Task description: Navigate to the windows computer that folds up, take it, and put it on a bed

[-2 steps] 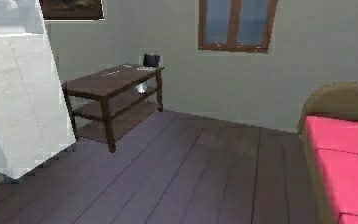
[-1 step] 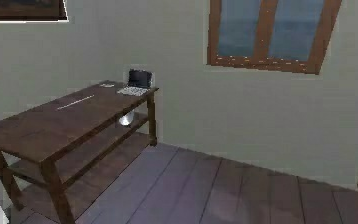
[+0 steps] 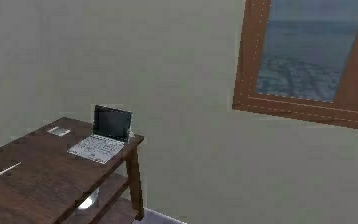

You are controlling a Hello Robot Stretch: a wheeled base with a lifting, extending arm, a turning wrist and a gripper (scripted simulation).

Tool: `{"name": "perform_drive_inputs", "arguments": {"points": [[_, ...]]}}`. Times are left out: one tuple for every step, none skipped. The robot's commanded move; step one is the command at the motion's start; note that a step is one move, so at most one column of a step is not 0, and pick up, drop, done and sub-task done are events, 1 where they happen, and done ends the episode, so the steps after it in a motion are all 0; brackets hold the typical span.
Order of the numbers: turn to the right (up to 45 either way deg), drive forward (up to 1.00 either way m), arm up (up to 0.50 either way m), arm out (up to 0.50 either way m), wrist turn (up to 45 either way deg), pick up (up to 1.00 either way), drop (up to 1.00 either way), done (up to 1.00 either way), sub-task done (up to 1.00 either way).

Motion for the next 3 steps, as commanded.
{"name": "perform_drive_inputs", "arguments": {"points": [[9.0, 0.00, 0.00, 0.00, 0.0, 0.00, 0.00, 0.00, 0.00], [0.0, 0.30, 0.00, 0.00, 0.0, 0.00, 0.00, 0.00, 0.00], [-45.0, 0.00, 0.00, 0.00, 0.0, 0.00, 0.00, 0.00, 0.00]]}}
